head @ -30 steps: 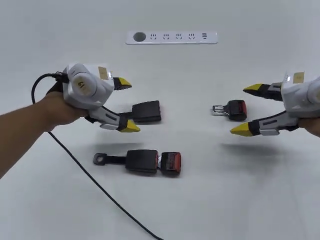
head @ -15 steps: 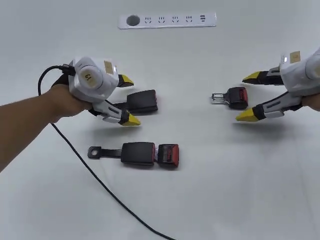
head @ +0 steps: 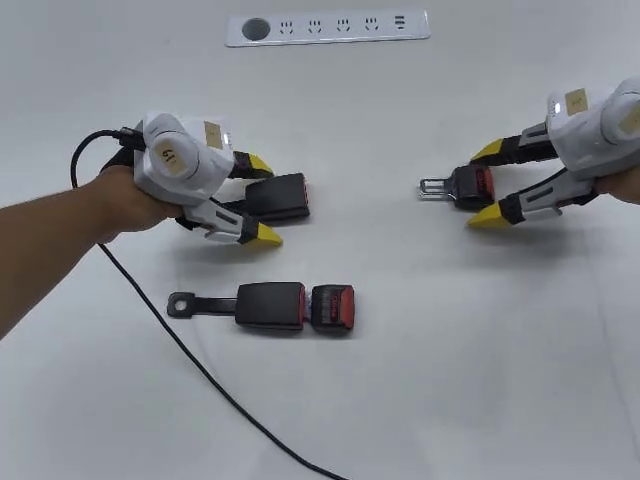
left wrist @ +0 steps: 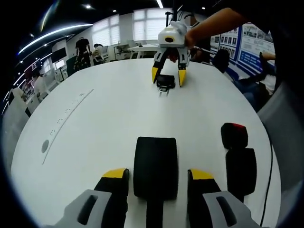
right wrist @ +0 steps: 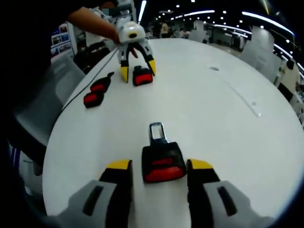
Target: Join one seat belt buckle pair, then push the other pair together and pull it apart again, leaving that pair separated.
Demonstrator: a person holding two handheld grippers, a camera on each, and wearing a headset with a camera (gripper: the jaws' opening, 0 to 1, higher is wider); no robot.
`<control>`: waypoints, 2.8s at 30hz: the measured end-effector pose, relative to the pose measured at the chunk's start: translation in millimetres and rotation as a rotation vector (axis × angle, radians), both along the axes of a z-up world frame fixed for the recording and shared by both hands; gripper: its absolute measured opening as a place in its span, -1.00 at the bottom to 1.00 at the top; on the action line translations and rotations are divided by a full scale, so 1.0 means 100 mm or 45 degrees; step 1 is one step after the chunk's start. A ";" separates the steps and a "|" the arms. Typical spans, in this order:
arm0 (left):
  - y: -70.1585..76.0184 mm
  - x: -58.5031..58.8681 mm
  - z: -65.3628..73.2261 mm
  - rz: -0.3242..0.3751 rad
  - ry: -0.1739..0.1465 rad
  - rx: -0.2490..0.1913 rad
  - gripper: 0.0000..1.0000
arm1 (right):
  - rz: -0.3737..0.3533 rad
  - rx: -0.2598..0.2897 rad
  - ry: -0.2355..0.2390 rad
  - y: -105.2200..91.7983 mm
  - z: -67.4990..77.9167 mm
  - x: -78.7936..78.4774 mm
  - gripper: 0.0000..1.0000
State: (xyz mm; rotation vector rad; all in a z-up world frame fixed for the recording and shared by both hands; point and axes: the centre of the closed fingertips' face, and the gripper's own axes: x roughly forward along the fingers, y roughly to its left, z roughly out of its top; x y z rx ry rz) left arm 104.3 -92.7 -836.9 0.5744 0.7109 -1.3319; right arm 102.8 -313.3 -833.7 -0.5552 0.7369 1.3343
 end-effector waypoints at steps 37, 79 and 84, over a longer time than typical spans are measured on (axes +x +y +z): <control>-0.06 -0.08 0.05 -0.185 -0.010 0.003 -0.31 | 0.054 0.150 -0.011 0.20 -0.01 -0.03 -0.31; -0.09 -0.03 0.01 -0.222 -0.002 0.029 -0.32 | 0.019 0.301 0.024 1.32 0.02 0.03 -0.31; -0.09 -0.03 0.01 -0.225 -0.003 0.030 -0.32 | 0.028 0.296 0.016 1.41 0.03 0.02 -0.31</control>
